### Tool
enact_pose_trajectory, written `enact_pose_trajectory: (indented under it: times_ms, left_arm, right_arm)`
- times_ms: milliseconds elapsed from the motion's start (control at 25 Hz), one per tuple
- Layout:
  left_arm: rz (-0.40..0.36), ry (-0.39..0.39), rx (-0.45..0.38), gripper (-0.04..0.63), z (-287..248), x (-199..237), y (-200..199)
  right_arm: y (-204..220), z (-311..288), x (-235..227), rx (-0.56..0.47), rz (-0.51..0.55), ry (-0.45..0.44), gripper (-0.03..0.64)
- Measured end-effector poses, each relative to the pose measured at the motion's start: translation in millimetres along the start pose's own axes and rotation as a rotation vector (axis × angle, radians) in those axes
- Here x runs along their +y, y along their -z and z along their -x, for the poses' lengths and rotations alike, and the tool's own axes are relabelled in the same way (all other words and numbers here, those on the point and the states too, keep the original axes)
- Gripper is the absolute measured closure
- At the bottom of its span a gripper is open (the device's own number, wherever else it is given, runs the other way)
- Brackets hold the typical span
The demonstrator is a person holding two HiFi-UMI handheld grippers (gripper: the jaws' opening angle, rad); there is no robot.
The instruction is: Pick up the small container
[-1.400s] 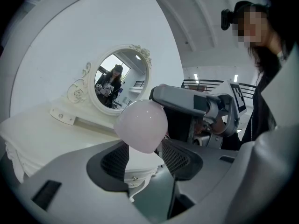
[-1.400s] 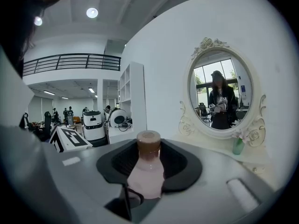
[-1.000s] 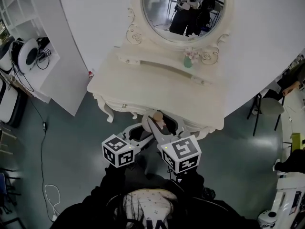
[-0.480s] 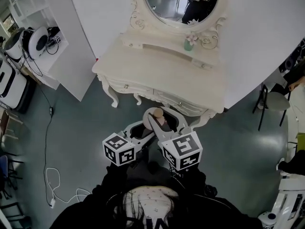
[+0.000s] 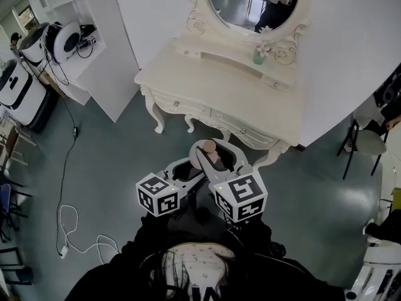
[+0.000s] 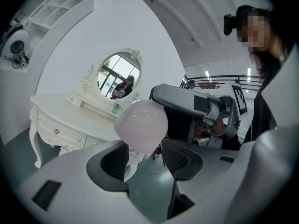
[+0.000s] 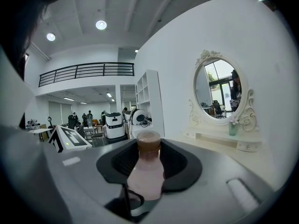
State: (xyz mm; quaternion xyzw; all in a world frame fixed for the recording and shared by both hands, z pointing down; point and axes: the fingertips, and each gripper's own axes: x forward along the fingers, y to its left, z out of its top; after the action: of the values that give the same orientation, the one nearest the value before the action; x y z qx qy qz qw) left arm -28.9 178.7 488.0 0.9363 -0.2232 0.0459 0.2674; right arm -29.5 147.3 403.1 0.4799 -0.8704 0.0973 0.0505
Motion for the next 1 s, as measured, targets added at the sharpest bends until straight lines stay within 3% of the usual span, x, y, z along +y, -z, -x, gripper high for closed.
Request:
enact_pose_trajectory:
  times_ms: [400,1000]
  left_arm:
    - [0.017,-0.029,-0.021,0.393,32.6,16.8,-7.6]
    - [0.037,-0.113,-0.052,0.393,86.5,75.8,-30.8]
  right_arm:
    - [-5.9,-23.2,32.1,0.003,0.017,-0.038,0.466]
    - [-15.1,-92.9,79.8,0.029,0.028,-0.13,0.466]
